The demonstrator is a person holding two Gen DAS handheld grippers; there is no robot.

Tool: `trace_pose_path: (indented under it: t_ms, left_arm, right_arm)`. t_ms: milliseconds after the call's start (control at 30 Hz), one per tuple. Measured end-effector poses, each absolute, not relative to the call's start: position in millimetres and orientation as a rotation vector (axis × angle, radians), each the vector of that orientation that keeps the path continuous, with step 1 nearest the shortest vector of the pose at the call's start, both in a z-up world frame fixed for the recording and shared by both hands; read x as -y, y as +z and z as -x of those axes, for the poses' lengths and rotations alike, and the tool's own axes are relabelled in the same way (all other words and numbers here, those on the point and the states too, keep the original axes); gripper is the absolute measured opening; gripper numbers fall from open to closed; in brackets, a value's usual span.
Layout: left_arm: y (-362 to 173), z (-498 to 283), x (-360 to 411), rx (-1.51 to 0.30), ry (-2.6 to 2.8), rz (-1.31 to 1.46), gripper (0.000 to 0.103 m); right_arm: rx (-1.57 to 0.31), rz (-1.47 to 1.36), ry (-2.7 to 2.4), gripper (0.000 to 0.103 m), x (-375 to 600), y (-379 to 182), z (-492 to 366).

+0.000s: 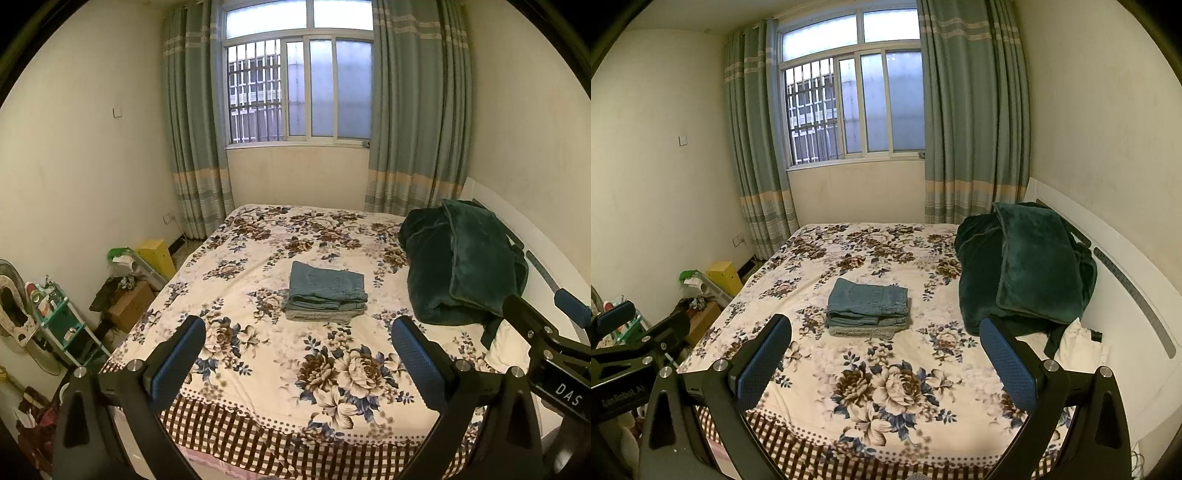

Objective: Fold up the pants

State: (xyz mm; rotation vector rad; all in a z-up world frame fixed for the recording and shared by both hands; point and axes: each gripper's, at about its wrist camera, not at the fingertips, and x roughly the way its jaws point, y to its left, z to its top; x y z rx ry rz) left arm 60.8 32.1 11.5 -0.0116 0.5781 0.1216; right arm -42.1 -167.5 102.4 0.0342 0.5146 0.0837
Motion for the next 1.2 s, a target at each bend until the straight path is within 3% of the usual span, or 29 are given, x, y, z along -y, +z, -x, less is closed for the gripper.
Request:
trace_pose_path:
  t_ms: [1200]
  left_arm:
    - [19, -64, -18, -0.557, 0.116, 0.022, 0.103]
  right_arm:
    - [-0.515, -0.042, 0.076, 0.103, 173, 103, 49]
